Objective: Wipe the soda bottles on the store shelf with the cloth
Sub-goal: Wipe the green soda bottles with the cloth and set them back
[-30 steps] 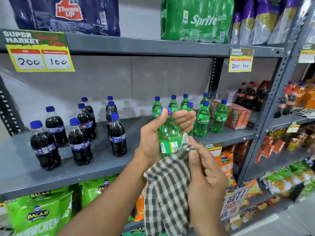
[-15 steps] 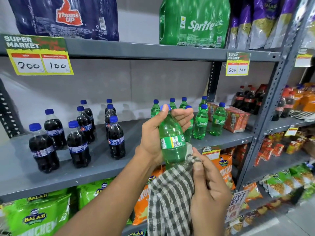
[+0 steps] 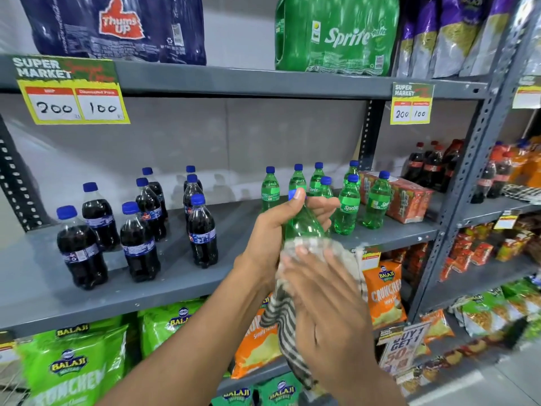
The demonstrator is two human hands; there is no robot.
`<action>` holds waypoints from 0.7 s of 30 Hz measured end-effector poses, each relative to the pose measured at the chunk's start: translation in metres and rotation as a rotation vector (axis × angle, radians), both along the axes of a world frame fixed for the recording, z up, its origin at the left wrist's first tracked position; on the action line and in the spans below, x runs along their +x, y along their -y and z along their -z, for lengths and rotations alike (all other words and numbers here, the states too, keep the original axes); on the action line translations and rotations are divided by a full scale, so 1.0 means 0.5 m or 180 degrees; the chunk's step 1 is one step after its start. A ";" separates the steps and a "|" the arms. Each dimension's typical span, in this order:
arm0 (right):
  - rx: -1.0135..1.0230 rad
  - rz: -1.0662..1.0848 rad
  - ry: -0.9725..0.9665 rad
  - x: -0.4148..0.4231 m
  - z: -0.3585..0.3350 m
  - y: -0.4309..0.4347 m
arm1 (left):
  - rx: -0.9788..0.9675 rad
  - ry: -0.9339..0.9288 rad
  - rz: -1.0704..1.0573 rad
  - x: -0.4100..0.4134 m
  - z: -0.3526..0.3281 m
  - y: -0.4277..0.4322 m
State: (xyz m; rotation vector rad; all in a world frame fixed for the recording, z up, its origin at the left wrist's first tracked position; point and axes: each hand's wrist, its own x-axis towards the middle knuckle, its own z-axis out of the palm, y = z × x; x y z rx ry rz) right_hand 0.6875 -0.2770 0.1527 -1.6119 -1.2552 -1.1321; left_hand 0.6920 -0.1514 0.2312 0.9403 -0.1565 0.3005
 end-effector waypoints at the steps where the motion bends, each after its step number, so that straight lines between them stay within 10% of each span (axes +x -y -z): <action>1: 0.0014 -0.0033 0.0036 -0.010 0.020 0.003 | 0.0003 0.0065 -0.0078 -0.002 0.000 -0.002; 14: 0.0241 -0.0128 -0.0148 0.008 0.066 -0.001 | 0.0234 0.0231 -0.0340 0.005 -0.009 -0.023; 21: 0.0356 -0.0521 -0.1276 0.059 0.130 0.050 | 0.1194 -0.0169 -0.1314 0.047 0.011 -0.097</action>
